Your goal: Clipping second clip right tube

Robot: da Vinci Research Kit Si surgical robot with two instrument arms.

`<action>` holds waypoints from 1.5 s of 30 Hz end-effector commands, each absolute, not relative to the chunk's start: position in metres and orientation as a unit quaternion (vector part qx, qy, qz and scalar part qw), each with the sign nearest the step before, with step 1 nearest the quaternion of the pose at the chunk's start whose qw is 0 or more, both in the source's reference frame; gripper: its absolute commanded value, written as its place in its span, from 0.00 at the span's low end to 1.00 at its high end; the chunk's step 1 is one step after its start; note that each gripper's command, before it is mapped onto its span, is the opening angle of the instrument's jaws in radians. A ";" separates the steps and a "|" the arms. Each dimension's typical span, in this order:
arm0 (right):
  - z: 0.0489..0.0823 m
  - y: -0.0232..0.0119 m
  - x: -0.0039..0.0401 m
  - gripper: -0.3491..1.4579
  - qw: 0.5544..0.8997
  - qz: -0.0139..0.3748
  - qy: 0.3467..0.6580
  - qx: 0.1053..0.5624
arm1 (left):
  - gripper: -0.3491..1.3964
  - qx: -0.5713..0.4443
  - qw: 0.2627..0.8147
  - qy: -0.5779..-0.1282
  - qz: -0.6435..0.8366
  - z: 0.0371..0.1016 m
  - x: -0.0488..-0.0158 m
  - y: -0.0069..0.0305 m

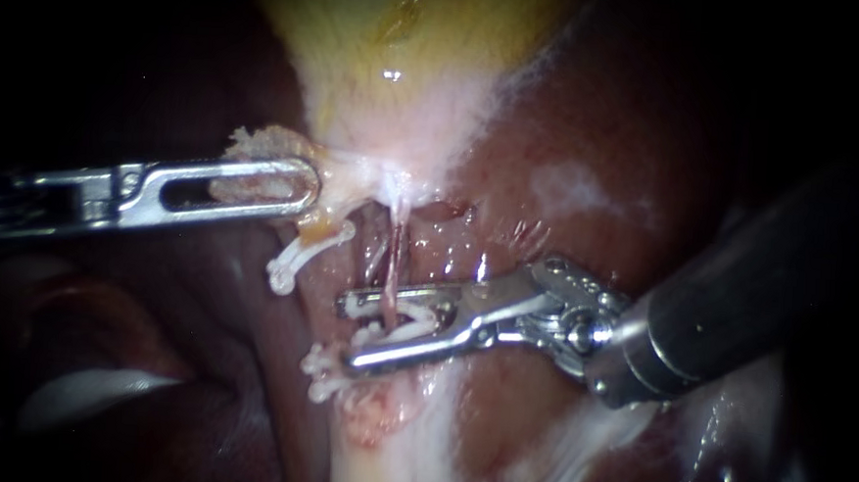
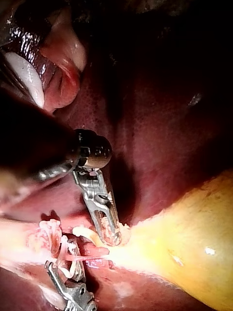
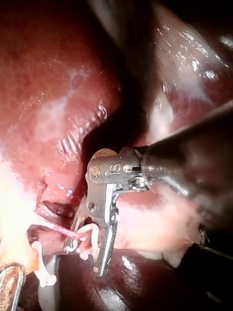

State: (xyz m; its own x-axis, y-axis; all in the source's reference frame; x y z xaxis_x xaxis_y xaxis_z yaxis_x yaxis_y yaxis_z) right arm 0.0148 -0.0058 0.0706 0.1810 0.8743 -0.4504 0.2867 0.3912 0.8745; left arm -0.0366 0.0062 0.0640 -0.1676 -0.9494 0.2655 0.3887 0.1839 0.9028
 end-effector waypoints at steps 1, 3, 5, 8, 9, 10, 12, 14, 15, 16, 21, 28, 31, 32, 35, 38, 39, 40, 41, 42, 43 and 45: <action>0.0705 -0.0059 0.0148 0.47 0.589 0.248 0.591 0.492 | 0.00 0.279 0.582 -0.503 -0.575 0.0639 -0.0366 0.0062; 0.0704 -0.0060 0.0149 0.47 0.589 0.248 0.591 0.493 | 0.00 0.279 0.582 -0.503 -0.575 0.0639 -0.0366 0.0062; 0.0704 -0.0060 0.0149 0.47 0.589 0.248 0.591 0.493 | 0.00 0.279 0.582 -0.503 -0.575 0.0639 -0.0366 0.0062; 0.0704 -0.0059 0.0148 0.47 0.588 0.249 0.590 0.494 | 0.00 0.278 0.582 -0.503 -0.575 0.0639 -0.0366 0.0062; 0.0704 -0.0059 0.0148 0.46 0.588 0.249 0.590 0.494 | 0.00 0.278 0.582 -0.503 -0.575 0.0640 -0.0366 0.0062; 0.0704 -0.0059 0.0148 0.46 0.588 0.249 0.590 0.494 | 0.00 0.278 0.582 -0.503 -0.575 0.0640 -0.0366 0.0062; 0.0704 -0.0059 0.0148 0.46 0.588 0.249 0.590 0.494 | 0.00 0.278 0.582 -0.503 -0.575 0.0640 -0.0366 0.0062; 0.0704 -0.0059 0.0148 0.46 0.588 0.249 0.590 0.494 | 0.00 0.278 0.582 -0.503 -0.575 0.0640 -0.0366 0.0062; 0.0704 -0.0059 0.0148 0.46 0.588 0.249 0.590 0.494 | 0.00 0.278 0.582 -0.503 -0.575 0.0640 -0.0366 0.0062; 0.0704 -0.0059 0.0148 0.46 0.588 0.249 0.590 0.494 | 0.00 0.278 0.582 -0.503 -0.575 0.0640 -0.0366 0.0062; 0.0704 -0.0059 0.0148 0.46 0.588 0.249 0.590 0.495 | 0.00 0.278 0.581 -0.505 -0.575 0.0640 -0.0366 0.0061; 0.0704 -0.0059 0.0148 0.40 0.587 0.246 0.590 0.497 | 0.00 0.278 0.581 -0.505 -0.575 0.0640 -0.0366 0.0061; 0.0705 -0.0058 0.0147 0.35 0.587 0.244 0.590 0.498 | 0.00 0.278 0.581 -0.505 -0.575 0.0640 -0.0366 0.0062; 0.0706 -0.0058 0.0147 0.34 0.587 0.244 0.590 0.498 | 0.00 0.278 0.581 -0.505 -0.575 0.0640 -0.0366 0.0062; 0.0707 -0.0057 0.0146 0.25 0.587 0.244 0.590 0.498 | 0.00 0.278 0.581 -0.505 -0.575 0.0640 -0.0366 0.0062; 0.0709 -0.0056 0.0144 0.17 0.587 0.244 0.590 0.499 | 0.00 0.278 0.581 -0.505 -0.575 0.0640 -0.0366 0.0062; 0.0709 -0.0055 0.0143 0.14 0.586 0.243 0.590 0.500 | 0.00 0.278 0.581 -0.505 -0.575 0.0640 -0.0366 0.0062; 0.0710 -0.0054 0.0143 0.13 0.586 0.242 0.589 0.500 | 0.00 0.278 0.581 -0.505 -0.575 0.0640 -0.0366 0.0062; 0.0711 -0.0054 0.0142 0.09 0.585 0.243 0.590 0.500 | 0.00 0.278 0.581 -0.505 -0.575 0.0640 -0.0366 0.0062; 0.0711 -0.0053 0.0142 0.06 0.586 0.242 0.589 0.500 | 0.00 0.278 0.581 -0.505 -0.575 0.0640 -0.0366 0.0062; 0.0711 -0.0053 0.0141 0.04 0.586 0.242 0.589 0.500 | 0.00 0.278 0.581 -0.505 -0.575 0.0640 -0.0366 0.0062; 0.0712 -0.0052 0.0140 0.00 0.588 0.243 0.588 0.499 | 0.00 0.278 0.581 -0.505 -0.575 0.0640 -0.0366 0.0062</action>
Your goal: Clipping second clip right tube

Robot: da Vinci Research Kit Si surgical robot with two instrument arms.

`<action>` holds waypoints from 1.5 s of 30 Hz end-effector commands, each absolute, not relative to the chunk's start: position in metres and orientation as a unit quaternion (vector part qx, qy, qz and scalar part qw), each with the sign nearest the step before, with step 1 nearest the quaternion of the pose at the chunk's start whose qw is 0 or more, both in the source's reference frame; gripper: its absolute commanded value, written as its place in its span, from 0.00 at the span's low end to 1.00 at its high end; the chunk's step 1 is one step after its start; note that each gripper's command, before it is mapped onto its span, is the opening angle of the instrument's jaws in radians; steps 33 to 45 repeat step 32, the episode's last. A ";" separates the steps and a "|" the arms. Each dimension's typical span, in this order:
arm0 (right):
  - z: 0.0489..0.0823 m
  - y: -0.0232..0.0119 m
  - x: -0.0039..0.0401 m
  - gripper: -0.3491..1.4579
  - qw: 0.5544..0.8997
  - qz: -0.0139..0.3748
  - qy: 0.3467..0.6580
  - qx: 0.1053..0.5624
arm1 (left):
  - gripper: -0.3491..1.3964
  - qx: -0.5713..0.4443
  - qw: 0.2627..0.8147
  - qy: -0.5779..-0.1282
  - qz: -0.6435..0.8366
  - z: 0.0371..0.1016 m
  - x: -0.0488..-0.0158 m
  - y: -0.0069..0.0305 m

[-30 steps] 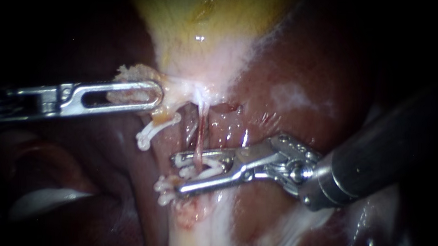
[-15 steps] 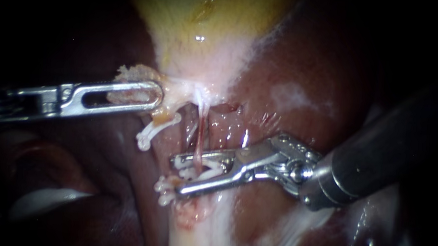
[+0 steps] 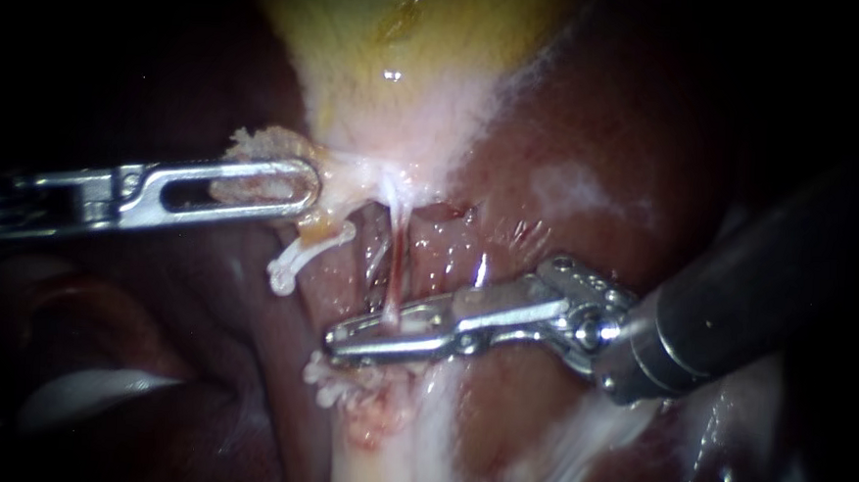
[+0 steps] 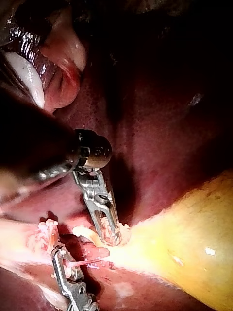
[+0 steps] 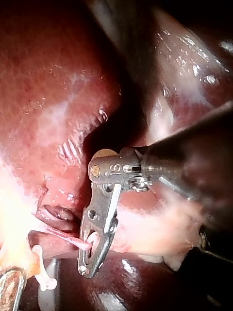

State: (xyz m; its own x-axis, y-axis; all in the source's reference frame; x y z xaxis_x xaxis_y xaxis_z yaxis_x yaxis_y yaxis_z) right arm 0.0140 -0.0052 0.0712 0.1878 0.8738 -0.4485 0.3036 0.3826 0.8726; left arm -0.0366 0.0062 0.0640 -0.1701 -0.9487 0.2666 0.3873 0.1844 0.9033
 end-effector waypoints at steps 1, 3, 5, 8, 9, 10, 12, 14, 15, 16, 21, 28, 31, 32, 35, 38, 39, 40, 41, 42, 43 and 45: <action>0.0712 -0.0052 0.0139 0.00 0.588 0.243 0.588 0.499 | 0.00 0.278 0.581 -0.505 -0.575 0.0640 -0.0366 0.0062; 0.0712 -0.0052 0.0139 0.00 0.593 0.241 0.583 0.499 | 0.00 0.278 0.581 -0.505 -0.575 0.0640 -0.0366 0.0062; 0.0712 -0.0052 0.0139 0.00 0.602 0.240 0.575 0.500 | 0.00 0.278 0.581 -0.505 -0.575 0.0640 -0.0366 0.0062; 0.0712 -0.0053 0.0138 0.00 0.606 0.238 0.571 0.500 | 0.00 0.278 0.581 -0.505 -0.575 0.0640 -0.0366 0.0062; 0.0712 -0.0053 0.0138 0.00 0.606 0.238 0.571 0.500 | 0.00 0.278 0.581 -0.505 -0.575 0.0640 -0.0366 0.0062; 0.0711 -0.0053 0.0137 0.00 0.606 0.238 0.571 0.500 | 0.00 0.278 0.581 -0.505 -0.575 0.0640 -0.0366 0.0062; 0.0711 -0.0053 0.0137 0.00 0.608 0.237 0.569 0.500 | 0.00 0.278 0.581 -0.505 -0.575 0.0640 -0.0366 0.0062; 0.0711 -0.0054 0.0137 0.00 0.608 0.237 0.569 0.500 | 0.00 0.278 0.581 -0.505 -0.575 0.0640 -0.0366 0.0062; 0.0711 -0.0054 0.0137 0.00 0.608 0.237 0.569 0.500 | 0.00 0.278 0.581 -0.505 -0.575 0.0640 -0.0366 0.0062; 0.0711 -0.0054 0.0137 0.00 0.608 0.237 0.569 0.500 | 0.00 0.278 0.581 -0.505 -0.575 0.0640 -0.0366 0.0062; 0.0711 -0.0054 0.0137 0.00 0.608 0.237 0.569 0.500 | 0.00 0.278 0.581 -0.505 -0.575 0.0640 -0.0366 0.0062; 0.0711 -0.0053 0.0137 0.00 0.608 0.238 0.569 0.500 | 0.00 0.278 0.581 -0.505 -0.575 0.0640 -0.0366 0.0062; 0.0711 -0.0053 0.0137 0.00 0.608 0.238 0.569 0.500 | 0.00 0.278 0.581 -0.505 -0.575 0.0640 -0.0366 0.0062; 0.0711 -0.0053 0.0137 0.00 0.608 0.238 0.569 0.500 | 0.00 0.278 0.581 -0.505 -0.575 0.0640 -0.0366 0.0062; 0.0711 -0.0053 0.0137 0.00 0.608 0.238 0.569 0.500 | 0.00 0.278 0.581 -0.505 -0.575 0.0640 -0.0366 0.0062; 0.0711 -0.0053 0.0137 0.00 0.608 0.238 0.569 0.500 | 0.00 0.278 0.581 -0.505 -0.575 0.0640 -0.0366 0.0062; 0.0711 -0.0053 0.0137 0.00 0.608 0.238 0.569 0.500 | 0.00 0.278 0.581 -0.505 -0.575 0.0640 -0.0366 0.0062; 0.0711 -0.0053 0.0137 0.00 0.608 0.238 0.569 0.500 | 0.00 0.278 0.581 -0.505 -0.575 0.0640 -0.0366 0.0062; 0.0711 -0.0053 0.0137 0.00 0.608 0.238 0.569 0.500 | 0.00 0.278 0.581 -0.505 -0.575 0.0640 -0.0366 0.0062; 0.0711 -0.0053 0.0137 0.00 0.608 0.238 0.569 0.500 | 0.00 0.278 0.581 -0.505 -0.575 0.0640 -0.0366 0.0062; 0.0711 -0.0053 0.0137 0.00 0.608 0.238 0.569 0.500 | 0.00 0.278 0.581 -0.505 -0.575 0.0640 -0.0366 0.0062; 0.0711 -0.0053 0.0137 0.00 0.608 0.238 0.569 0.500 | 0.00 0.278 0.581 -0.505 -0.575 0.0640 -0.0366 0.0062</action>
